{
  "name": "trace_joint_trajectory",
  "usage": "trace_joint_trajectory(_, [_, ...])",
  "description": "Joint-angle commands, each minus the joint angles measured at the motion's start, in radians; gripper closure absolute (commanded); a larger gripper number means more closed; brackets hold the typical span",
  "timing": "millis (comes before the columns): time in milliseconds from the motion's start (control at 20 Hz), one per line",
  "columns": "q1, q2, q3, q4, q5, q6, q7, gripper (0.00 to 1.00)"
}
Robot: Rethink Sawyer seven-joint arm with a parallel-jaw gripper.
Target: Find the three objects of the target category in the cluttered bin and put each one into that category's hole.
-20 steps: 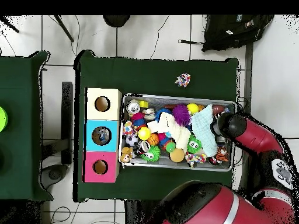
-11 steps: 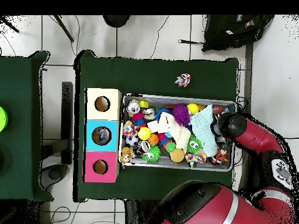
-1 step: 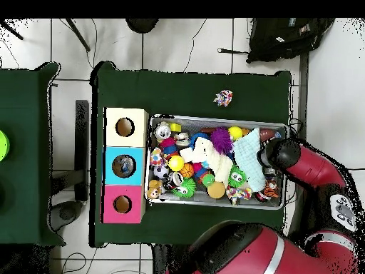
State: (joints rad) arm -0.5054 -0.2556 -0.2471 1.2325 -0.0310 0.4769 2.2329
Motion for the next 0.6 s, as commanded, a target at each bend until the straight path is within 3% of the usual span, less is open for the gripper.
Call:
trace_joint_trajectory(50, [0.055,-0.046,-0.034,0.027,-0.010,0.000,0.135,0.00])
trace_joint_trajectory(600, [0.093,0.049,-0.081,-0.027,0.021,-0.128,0.173,0.00])
